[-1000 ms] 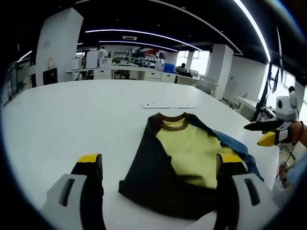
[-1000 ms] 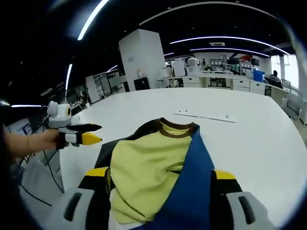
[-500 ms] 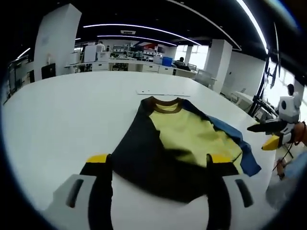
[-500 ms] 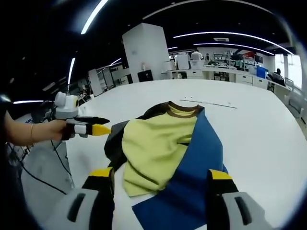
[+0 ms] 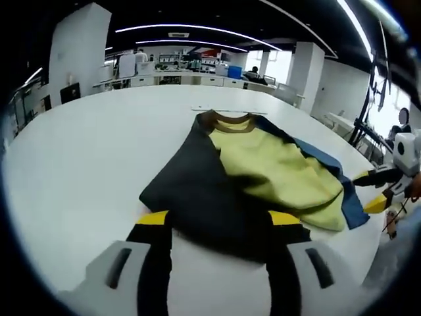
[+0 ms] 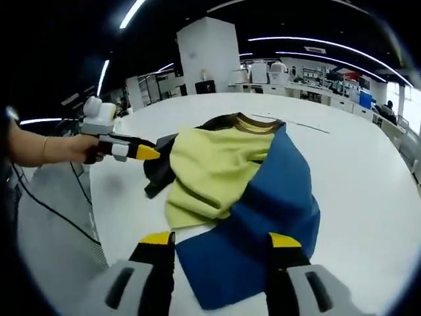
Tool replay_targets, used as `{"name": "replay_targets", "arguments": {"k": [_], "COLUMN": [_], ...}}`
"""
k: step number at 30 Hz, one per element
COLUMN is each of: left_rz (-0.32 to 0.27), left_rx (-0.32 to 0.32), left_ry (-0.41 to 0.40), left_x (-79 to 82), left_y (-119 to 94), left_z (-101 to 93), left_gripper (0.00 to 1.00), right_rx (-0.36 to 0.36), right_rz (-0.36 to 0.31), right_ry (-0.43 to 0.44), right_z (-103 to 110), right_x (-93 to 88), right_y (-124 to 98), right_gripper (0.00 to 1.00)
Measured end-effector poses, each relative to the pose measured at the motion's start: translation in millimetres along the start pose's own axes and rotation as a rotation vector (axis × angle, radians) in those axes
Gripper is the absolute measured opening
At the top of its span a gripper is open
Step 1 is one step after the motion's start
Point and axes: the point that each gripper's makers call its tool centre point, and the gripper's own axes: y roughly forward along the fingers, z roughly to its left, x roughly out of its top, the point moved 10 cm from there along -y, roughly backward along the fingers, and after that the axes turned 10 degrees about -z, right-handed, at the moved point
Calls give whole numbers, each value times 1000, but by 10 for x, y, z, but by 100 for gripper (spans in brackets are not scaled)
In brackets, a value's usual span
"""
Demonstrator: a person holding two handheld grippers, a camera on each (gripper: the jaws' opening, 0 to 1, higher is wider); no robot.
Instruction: Fold the garment on the visible template until the final outline fits inside the template.
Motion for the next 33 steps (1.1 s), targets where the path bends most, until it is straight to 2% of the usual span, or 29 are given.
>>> {"name": "replay_targets", "arguments": {"k": [4,8,14,18,20,22,24,25,26,30,33], "left_rz": [16,24,25,26,26,30,41,18,28,15,4], "left_rx": [1,11,26,34,34,36,39,59,42,40,34], "left_ry": [6,22,32,23,20,2,-53,-79,-70,-69,-93], "left_x": [-34,-66,-66,-56,-53,-50,-43,-41,-47,-40,-8], "left_y": [28,41,68,79,90,93,73,83,61,19,1], "left_z": [-29,-36,-10,6,11,11,4,13,13,11,31], "left_gripper": [45,41,35,24,20,13,0,1,0,0,0], "right_rx": [-3,-18,-27,-63,-65,-73,-85,-97,-97,-99,-100], "right_rz": [48,78,55,66,62,56,53,54,51,39,37], "right_ry": [-93,-125,-134,-165,-174,-163,-183,-183,-179,-141,-127], "right_z": [23,32,37,27,23,16,1,-9,-14,-27,-26], "right_x": [-70,-137,-138,-133,-130,-135,-142,-142,-148,-158,-158], "right_y": [16,41,58,56,51,50,45,39,41,38,35], "right_gripper": [47,40,34,16,12,10,5,0,0,0,0]}}
